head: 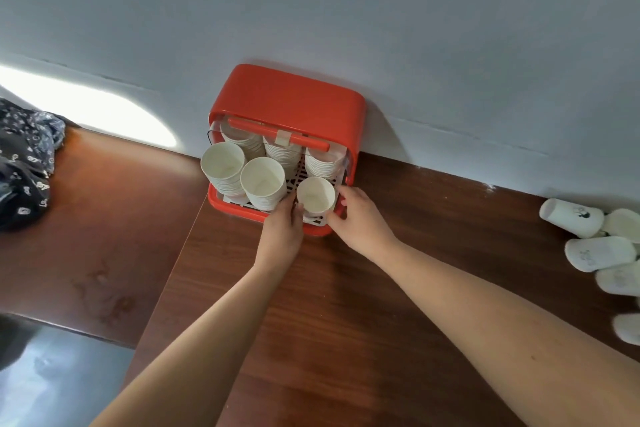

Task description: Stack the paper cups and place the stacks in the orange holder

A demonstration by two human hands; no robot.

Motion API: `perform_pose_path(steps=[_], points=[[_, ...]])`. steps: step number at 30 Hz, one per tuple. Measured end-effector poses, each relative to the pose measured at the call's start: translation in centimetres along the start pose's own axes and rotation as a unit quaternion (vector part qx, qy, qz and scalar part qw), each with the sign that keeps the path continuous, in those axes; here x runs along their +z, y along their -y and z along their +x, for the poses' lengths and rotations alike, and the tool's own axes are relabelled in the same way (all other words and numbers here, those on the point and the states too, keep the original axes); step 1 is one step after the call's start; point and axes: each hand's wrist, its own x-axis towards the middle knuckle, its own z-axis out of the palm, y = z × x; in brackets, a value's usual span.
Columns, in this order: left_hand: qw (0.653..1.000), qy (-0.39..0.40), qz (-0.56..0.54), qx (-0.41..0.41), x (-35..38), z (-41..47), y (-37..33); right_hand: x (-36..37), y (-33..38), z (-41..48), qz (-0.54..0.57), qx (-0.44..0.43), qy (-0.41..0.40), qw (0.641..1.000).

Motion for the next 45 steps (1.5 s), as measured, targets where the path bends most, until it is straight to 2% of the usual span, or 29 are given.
perform_pose_path(steps=[7, 10, 13, 16, 22, 27, 29, 34, 36, 41, 45], points=[[0.996, -0.049, 0.0, -0.074, 0.5, -3.9, -2.2, -6.4, -6.0, -8.3, -0.048, 0.076, -0.013, 0.996], [0.996, 0.007, 0.021, -0.083, 2.3, -6.0, -4.2, -10.5, -10.4, -13.8, -0.08, 0.123, -0.036, 0.988], [0.99, 0.118, 0.069, -0.032, 6.7, -8.4, -7.8, -14.9, -15.5, -19.6, -0.078, 0.172, -0.087, 0.978], [0.975, 0.188, 0.11, 0.039, 13.1, -11.3, -13.2, -19.0, -20.7, -25.6, -0.052, 0.219, -0.155, 0.962], [0.93, 0.297, 0.161, 0.145, 28.8, -17.8, -23.8, -26.6, -31.2, -36.4, -0.034, 0.272, -0.232, 0.933], [0.9, 0.342, 0.186, 0.194, 40.0, -21.4, -28.9, -30.6, -39.6, -42.4, -0.039, 0.316, -0.26, 0.912], [0.897, 0.345, 0.193, 0.197, 43.6, -21.7, -29.9, -31.2, -42.5, -44.0, -0.049, 0.33, -0.269, 0.903], [0.9, 0.301, 0.267, 0.166, 50.5, -22.1, -30.4, -30.8, -47.7, -46.1, -0.075, 0.373, -0.313, 0.87], [0.896, 0.28, 0.293, 0.179, 52.4, -21.9, -29.8, -30.6, -49.3, -46.1, -0.069, 0.391, -0.314, 0.863], [0.876, 0.265, 0.345, 0.211, 54.7, -21.4, -28.3, -31.1, -52.8, -44.6, -0.018, 0.407, -0.272, 0.872], [0.882, 0.257, 0.325, 0.224, 54.7, -21.3, -27.4, -31.0, -54.1, -43.3, -0.009, 0.397, -0.256, 0.881]])
